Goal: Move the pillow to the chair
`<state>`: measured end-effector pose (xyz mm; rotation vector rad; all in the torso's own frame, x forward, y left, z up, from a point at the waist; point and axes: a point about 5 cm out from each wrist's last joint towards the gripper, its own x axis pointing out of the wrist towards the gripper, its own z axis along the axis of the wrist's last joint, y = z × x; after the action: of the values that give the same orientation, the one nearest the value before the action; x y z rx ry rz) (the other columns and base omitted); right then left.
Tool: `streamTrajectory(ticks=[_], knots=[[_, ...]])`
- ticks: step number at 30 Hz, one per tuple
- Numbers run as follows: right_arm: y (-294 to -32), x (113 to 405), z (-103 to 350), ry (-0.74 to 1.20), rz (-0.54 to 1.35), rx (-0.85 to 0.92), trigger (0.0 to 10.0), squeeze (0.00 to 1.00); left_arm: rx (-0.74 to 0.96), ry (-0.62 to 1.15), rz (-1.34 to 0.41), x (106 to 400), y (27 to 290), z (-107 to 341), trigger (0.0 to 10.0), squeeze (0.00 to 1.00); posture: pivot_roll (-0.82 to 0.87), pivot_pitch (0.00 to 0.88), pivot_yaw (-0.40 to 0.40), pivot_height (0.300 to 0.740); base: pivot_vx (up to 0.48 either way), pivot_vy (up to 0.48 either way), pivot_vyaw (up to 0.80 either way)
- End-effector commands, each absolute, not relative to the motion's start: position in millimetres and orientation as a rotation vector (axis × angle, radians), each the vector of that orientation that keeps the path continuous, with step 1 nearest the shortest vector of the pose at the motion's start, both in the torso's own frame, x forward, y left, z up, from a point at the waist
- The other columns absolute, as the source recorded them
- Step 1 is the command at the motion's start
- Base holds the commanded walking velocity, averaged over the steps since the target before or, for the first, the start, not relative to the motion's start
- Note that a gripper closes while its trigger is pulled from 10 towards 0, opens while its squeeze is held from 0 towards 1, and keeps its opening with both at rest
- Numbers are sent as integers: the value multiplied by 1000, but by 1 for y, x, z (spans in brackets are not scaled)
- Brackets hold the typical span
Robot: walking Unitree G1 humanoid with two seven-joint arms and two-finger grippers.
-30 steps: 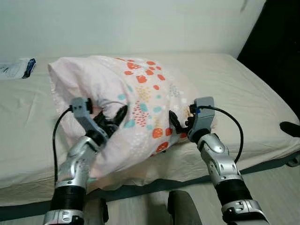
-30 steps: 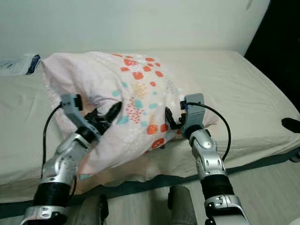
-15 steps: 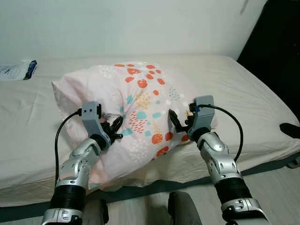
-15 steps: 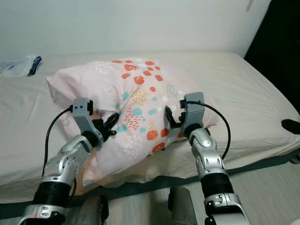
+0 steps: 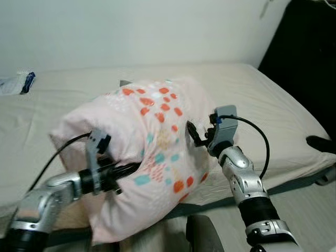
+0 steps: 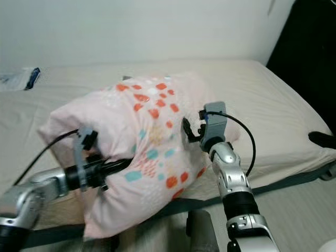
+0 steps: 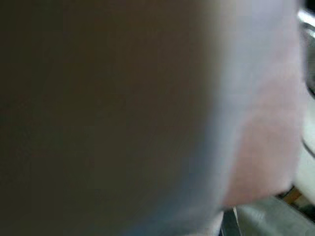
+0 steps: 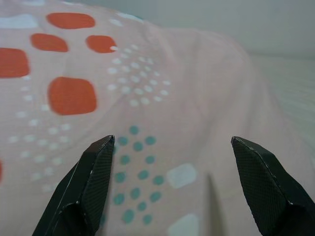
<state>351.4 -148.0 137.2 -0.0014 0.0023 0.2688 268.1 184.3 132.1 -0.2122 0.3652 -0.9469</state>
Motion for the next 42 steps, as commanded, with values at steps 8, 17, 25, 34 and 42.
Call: streamTrajectory(ticks=[8,17,25,34,42], knots=[[-152,352,135,6,241,0,10000,0,119,245,-288,315,281,159,0,0,-31,24,-82,577,0,0,0],[-191,363,138,57,22,-29,10000,0,248,197,-70,320,315,181,0,0,-32,28,-77,577,0,0,0],[-236,365,131,172,-230,27,10000,0,359,202,76,321,343,189,0,0,-28,32,-79,577,0,0,0],[-249,369,129,175,-287,124,10000,0,427,159,225,325,362,200,0,0,-34,48,-62,577,0,0,0],[-237,368,109,274,-233,365,10000,0,426,140,215,331,355,198,0,0,-31,56,-56,577,0,0,0]])
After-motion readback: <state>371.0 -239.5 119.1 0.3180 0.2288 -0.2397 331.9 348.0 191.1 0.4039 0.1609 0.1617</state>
